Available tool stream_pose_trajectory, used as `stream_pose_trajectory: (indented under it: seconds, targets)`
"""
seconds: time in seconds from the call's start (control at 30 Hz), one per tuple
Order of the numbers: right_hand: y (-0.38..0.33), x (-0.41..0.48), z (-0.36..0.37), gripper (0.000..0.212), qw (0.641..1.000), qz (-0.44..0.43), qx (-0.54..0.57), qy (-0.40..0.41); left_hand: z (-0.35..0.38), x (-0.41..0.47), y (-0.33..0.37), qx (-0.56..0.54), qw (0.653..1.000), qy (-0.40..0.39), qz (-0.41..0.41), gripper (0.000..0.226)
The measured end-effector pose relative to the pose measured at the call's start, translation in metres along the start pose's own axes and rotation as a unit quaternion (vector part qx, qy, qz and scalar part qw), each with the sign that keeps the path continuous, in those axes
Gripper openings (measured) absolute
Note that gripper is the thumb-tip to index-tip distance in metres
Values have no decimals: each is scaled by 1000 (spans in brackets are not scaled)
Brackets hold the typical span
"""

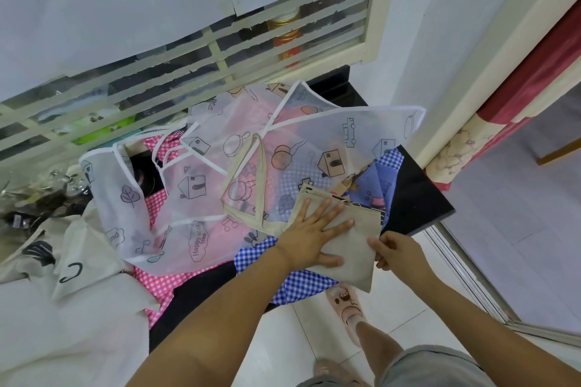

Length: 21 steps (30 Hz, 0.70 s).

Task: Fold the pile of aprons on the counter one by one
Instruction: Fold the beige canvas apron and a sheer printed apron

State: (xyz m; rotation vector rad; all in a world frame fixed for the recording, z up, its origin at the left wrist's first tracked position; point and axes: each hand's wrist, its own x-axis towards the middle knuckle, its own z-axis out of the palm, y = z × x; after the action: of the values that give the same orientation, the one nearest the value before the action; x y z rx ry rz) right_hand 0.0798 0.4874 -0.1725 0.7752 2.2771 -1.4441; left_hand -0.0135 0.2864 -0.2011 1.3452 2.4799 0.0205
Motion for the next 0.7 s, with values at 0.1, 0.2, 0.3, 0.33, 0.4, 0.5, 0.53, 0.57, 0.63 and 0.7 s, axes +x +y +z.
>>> stream_pose_trajectory:
  seconds: [0.1, 0.2, 0.3, 0.33, 0.4, 0.5, 0.53, 0.57, 0.63, 0.7]
  targets:
    - [3, -4, 4, 23, 997, -32, -44, 53, -5, 4, 0, -3, 1000, -24, -1, 85]
    - [11, -14, 13, 32, 948, -240, -133, 162, -8, 9, 1, -11, 999, -50, -7, 90]
    - [28, -10, 27, 75, 860, -412, -288, 87, -12, 15, -1, -5, 998, -68, -15, 90]
    - [35, -6, 32, 90, 831, -430, -348, 50, -14, 16, -1, -3, 998, -69, -15, 90]
    - [42, 1, 32, 107, 810, -415, -416, -6, -17, 18, 0, -7, 998, -62, -18, 91]
    - [49, 7, 20, 104, 819, -399, -407, -60, -22, 10, 0, -51, 998, -34, -17, 94]
    - [49, 9, 15, 95, 822, -407, -390, -79, -21, 4, -1, -75, 997, -25, -12, 95]
    - [48, 10, 10, 84, 827, -403, -376, -110, -20, -2, -2, -98, 995, -17, -6, 96]
    - [46, 13, 1, 70, 830, -414, -350, -130, -14, -19, -5, -125, 992, -1, 1, 98]
    - [41, 15, -8, 59, 854, -407, -286, -154, -10, -34, -10, -127, 992, 11, 12, 95]
